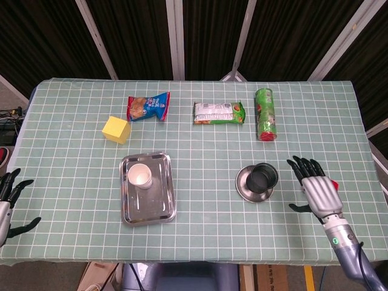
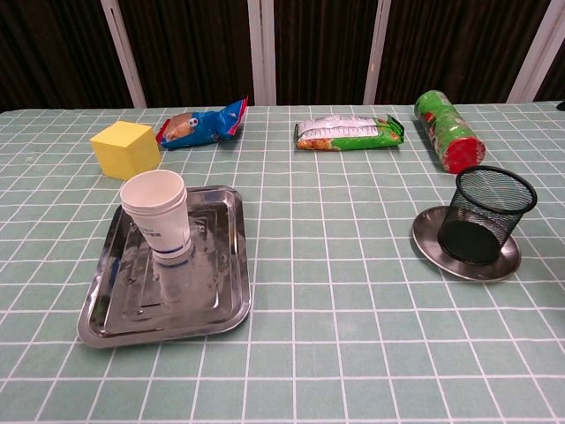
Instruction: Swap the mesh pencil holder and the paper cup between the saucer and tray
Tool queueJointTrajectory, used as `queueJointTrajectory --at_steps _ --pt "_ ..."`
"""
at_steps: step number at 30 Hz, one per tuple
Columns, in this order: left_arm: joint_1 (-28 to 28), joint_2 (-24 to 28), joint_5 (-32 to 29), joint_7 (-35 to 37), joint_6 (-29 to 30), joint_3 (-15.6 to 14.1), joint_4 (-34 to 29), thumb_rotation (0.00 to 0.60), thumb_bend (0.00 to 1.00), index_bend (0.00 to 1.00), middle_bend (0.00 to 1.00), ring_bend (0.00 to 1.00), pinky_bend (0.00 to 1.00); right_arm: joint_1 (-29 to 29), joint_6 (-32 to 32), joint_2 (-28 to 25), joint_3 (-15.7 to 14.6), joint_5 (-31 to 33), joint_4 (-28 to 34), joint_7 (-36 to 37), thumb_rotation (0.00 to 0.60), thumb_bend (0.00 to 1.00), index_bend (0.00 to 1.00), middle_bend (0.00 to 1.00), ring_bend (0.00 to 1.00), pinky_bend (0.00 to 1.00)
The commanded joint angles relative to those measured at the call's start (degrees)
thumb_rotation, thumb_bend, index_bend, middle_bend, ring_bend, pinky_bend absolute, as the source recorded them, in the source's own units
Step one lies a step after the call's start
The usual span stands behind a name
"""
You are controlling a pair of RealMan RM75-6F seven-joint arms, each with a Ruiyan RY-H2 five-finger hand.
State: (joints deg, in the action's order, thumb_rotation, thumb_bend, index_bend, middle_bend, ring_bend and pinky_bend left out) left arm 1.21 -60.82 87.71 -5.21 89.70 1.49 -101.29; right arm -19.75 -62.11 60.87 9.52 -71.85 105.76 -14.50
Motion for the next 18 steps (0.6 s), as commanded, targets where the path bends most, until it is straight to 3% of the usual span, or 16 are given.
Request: queueJointTrajectory --at_steps 1,9,15,18 --pt "0.11 -0.30 -0.55 -0.81 -0.30 0.22 -0.02 0.600 0.10 0.21 0.01 0.00 0.07 -7.37 6.79 1.10 3.20 12.08 1.91 -8.32 0.600 0.00 0.00 0.01 0.00 0.00" --pt "0.14 -0.41 -1.08 -1.13 -0.39 0.47 -0.10 0.600 0.10 0.21 0.01 0.00 0.08 -12.73 8.54 4.08 2.35 21.54 0.44 -14.57 0.600 0.00 0.00 0.01 0.00 0.00" --pt "0.06 -0.49 -1.33 -1.19 -0.17 0.67 -0.05 0.600 0.10 0.21 0.01 0.00 0.08 -15.38 9.02 6.07 1.81 24.72 -1.47 -15.91 0.600 0.00 0.01 0.01 0.02 0.00" --pt "0.09 -0.60 -1.41 -1.37 -0.24 0.71 -0.04 0.600 0.10 0.21 0.01 0.00 0.08 -16.43 8.78 7.12 1.54 25.71 -2.54 -16.19 0.600 0.00 0.06 0.03 0.06 0.00"
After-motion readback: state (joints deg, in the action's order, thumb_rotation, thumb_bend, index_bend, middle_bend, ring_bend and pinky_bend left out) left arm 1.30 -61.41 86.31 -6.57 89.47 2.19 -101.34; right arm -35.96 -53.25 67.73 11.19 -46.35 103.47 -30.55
